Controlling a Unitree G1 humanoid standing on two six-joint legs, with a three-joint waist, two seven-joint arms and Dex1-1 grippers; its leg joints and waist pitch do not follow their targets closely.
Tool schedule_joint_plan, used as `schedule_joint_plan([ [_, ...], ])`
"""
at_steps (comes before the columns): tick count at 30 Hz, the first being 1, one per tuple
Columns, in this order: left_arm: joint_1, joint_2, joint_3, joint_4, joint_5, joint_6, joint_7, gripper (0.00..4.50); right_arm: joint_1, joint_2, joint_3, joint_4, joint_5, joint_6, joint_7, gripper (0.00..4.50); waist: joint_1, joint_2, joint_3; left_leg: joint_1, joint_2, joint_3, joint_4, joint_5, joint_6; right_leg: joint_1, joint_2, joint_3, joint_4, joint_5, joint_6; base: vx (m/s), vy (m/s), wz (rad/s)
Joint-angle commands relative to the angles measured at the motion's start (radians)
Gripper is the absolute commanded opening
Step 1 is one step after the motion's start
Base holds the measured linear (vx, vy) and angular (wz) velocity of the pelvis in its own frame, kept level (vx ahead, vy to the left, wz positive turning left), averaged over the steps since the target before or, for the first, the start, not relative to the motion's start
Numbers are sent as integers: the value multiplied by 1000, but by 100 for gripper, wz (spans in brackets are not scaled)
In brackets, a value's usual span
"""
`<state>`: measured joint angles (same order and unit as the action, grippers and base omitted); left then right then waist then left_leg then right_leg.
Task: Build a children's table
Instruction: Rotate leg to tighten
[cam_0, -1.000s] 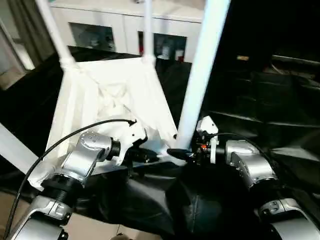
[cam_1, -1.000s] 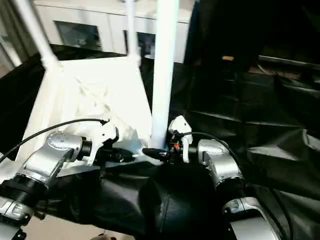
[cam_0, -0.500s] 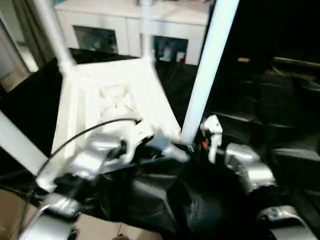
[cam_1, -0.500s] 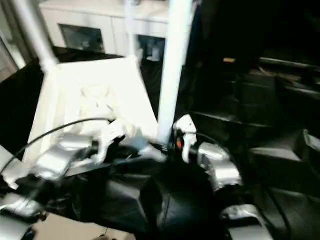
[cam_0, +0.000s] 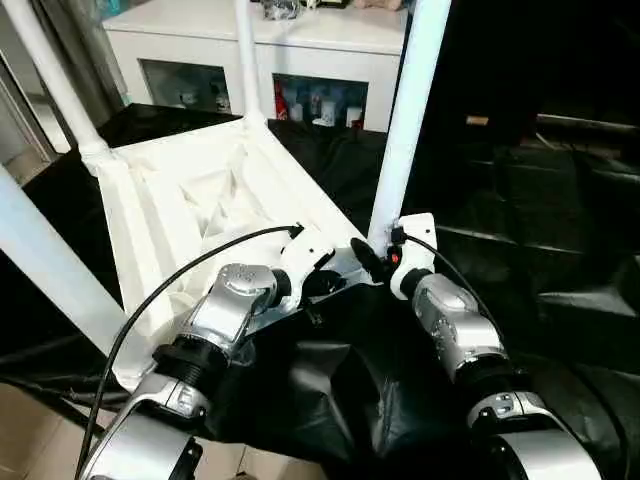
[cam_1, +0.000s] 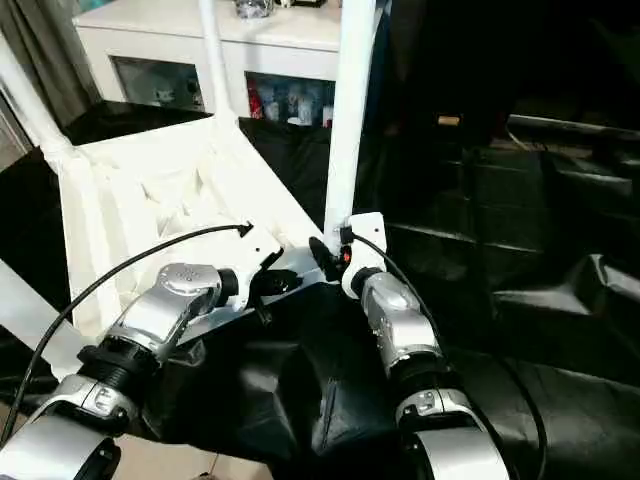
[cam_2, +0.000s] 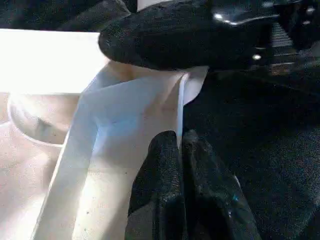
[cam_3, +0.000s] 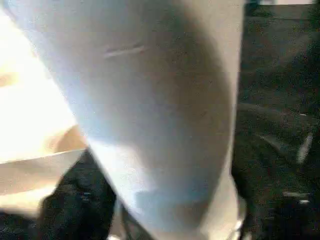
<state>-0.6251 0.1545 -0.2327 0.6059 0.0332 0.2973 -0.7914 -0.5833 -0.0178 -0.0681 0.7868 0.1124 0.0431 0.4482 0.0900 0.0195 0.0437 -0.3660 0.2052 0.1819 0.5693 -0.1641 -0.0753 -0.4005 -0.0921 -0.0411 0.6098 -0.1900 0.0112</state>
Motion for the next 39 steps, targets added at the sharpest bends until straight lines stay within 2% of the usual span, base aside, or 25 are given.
schedule_joint_plan([
  [1,-15,-25,16,-15,-24,-54,17,0,27,69,128,-4,6,46,184,366,2,-6,-55,3,12,-6,-72,-301,8,38,-41,27,-88,-275,-174,0,0,0],
  [3,-13,-17,15,-19,-25,-55,5,0,32,49,137,-20,9,46,226,381,2,-4,-55,4,13,-5,-71,-293,12,39,-40,27,-86,-256,-184,0,0,0],
  [4,-9,-6,13,-25,-30,-55,-14,0,35,35,143,-30,12,45,257,381,3,-6,-56,4,13,-4,-69,-285,16,40,-39,27,-85,-240,-187,0,0,0],
  [5,5,31,-1,-49,-42,-66,-90,0,42,-17,155,-65,28,48,344,381,4,-4,-57,3,13,-6,-69,-280,19,44,-40,25,-83,-228,-193,0,0,0],
  [7,17,58,-14,-67,-52,-82,-153,0,49,-54,162,-92,40,52,404,381,5,-2,-58,1,14,-4,-66,-267,29,43,-38,26,-80,-192,-203,0,0,0],
  [8,19,63,-16,-71,-54,-82,-166,0,51,-62,163,-99,44,54,417,381,4,-2,-60,0,15,-4,-66,-253,31,46,-37,24,-76,-169,-212,0,0,0],
  [9,28,84,-25,-84,-60,-84,-211,0,61,-89,166,-126,56,65,469,381,4,3,-60,2,16,-4,-66,-247,29,44,-36,23,-74,-154,-223,0,0,0],
  [10,34,101,-31,-94,-63,-85,-244,0,70,-109,167,-149,64,75,510,381,4,2,-59,2,16,-4,-66,-245,29,46,-35,23,-74,-149,-226,0,0,0],
  [11,37,108,-34,-98,-65,-84,-259,0,74,-119,167,-159,68,82,530,381,6,1,-62,1,18,-3,-63,-232,34,48,-34,23,-68,-110,-236,0,0,0],
  [12,48,134,-39,-111,-75,-80,-317,0,93,-166,173,-198,70,96,608,381,6,7,-64,3,19,-2,-61,-223,38,49,-32,21,-66,-73,-247,0,0,0],
  [15,64,172,-55,-129,-85,-70,-391,0,108,-226,185,-224,68,118,675,381,7,8,-66,4,19,2,-55,-189,59,48,-31,20,-58,4,-280,0,0,0],
  [17,76,196,-65,-145,-95,-62,-438,0,115,-251,189,-236,76,128,707,381,8,4,-63,4,18,3,-56,-200,61,49,-33,19,-60,-23,-284,0,0,0],
  [19,77,199,-66,-147,-96,-61,-443,0,116,-255,190,-239,80,131,713,381,8,6,-61,5,20,3,-58,-222,55,47,-35,21,-64,-66,-281,0,0,0],
  [21,81,206,-62,-153,-105,-56,-457,0,117,-262,190,-245,86,139,726,381,11,1,-58,7,22,3,-62,-239,42,45,-36,22,-68,-118,-272,0,0,0],
  [23,85,212,-57,-162,-111,-53,-468,0,117,-264,193,-254,89,148,741,356,12,2,-58,8,22,2,-63,-248,32,44,-37,23,-69,-142,-262,0,0,0],
  [25,87,215,-55,-168,-113,-50,-473,0,116,-264,195,-261,93,159,753,336,12,1,-58,6,21,2,-63,-242,30,44,-36,24,-69,-138,-257,0,0,0],
  [26,87,217,-54,-169,-115,-49,-473,0,114,-262,196,-262,95,164,756,324,12,-8,-58,6,21,3,-62,-238,32,44,-36,24,-70,-136,-256,0,0,0],
  [27,89,220,-55,-172,-118,-47,-473,0,112,-259,201,-262,99,171,761,315,14,-5,-59,6,21,2,-62,-226,34,44,-39,24,-67,-139,-254,0,0,0],
  [29,93,220,-53,-176,-118,-45,-468,0,111,-256,208,-263,102,181,767,309,14,-12,-59,5,21,4,-60,-206,41,44,-38,24,-65,-120,-255,0,0,0],
  [31,96,219,-50,-178,-117,-43,-467,0,111,-253,211,-265,105,186,769,283,15,-12,-58,4,22,4,-60,-197,46,43,-38,24,-64,-114,-256,0,0,0],
  [35,102,214,-46,-186,-116,-37,-456,0,118,-250,217,-271,109,195,772,270,18,-13,-56,6,22,4,-61,-204,40,43,-40,24,-66,-141,-248,0,0,0],
  [36,102,213,-46,-187,-115,-37,-452,0,121,-248,217,-273,110,198,769,268,18,-18,-56,6,22,4,-61,-201,40,43,-39,25,-67,-137,-246,0,0,0],
  [39,91,185,-30,-169,-100,-38,-373,0,134,-222,201,-265,105,190,703,265,18,-17,-54,6,21,4,-61,-202,38,42,-39,26,-67,-137,-244,0,0,0],
])
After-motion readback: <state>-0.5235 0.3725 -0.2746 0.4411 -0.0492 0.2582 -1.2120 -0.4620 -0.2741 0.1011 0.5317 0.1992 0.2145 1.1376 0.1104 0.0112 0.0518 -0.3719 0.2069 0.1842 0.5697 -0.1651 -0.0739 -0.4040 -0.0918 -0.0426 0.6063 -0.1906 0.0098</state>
